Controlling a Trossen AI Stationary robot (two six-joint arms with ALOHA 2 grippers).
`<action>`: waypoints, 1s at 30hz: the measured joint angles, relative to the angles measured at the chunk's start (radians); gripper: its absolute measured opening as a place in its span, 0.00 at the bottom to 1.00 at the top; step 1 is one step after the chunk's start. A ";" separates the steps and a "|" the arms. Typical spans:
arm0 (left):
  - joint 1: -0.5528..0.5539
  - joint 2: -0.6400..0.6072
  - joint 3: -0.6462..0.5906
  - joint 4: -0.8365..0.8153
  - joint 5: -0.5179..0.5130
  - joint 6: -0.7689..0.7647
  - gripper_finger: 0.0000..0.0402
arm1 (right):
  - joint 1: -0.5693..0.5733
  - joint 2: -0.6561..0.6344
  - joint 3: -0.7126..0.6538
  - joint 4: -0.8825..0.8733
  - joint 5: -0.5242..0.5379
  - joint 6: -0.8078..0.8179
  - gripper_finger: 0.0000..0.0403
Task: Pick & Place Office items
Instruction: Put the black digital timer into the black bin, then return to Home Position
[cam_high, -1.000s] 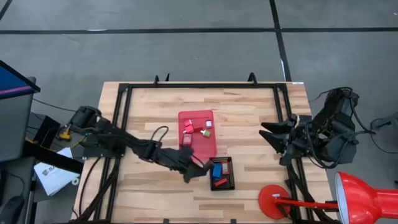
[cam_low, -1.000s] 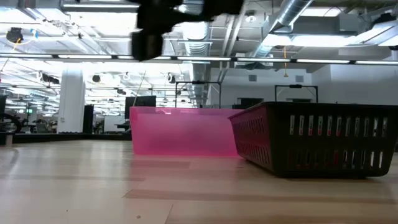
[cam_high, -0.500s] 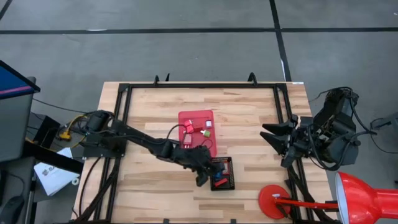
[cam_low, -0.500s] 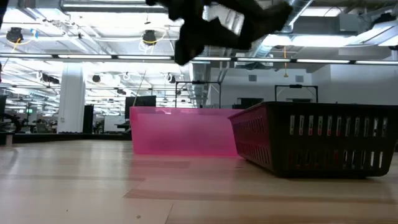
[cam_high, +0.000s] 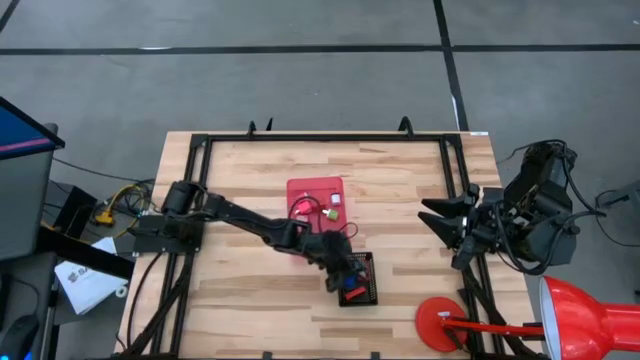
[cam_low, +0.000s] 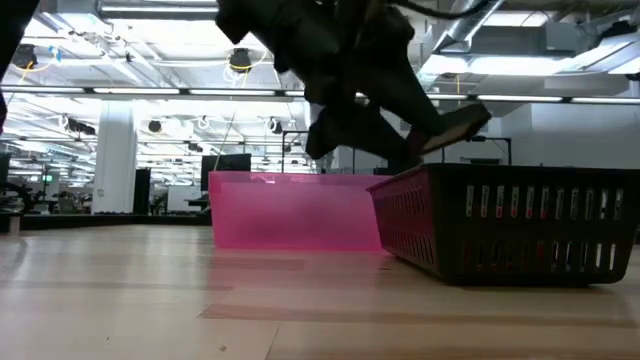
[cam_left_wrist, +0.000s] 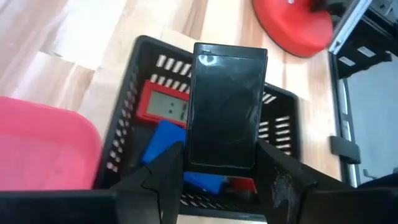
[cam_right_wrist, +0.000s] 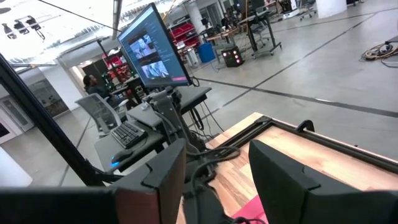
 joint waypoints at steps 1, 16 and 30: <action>0.005 0.002 0.000 0.001 0.002 0.002 0.40 | 0.000 0.000 0.000 0.000 0.000 0.000 0.42; 0.021 0.011 0.001 0.008 0.032 0.006 0.45 | 0.000 0.000 0.000 0.000 0.000 -0.013 0.42; 0.027 -0.008 -0.001 0.023 -0.003 -0.002 0.49 | 0.000 0.000 0.000 0.000 0.000 -0.015 0.42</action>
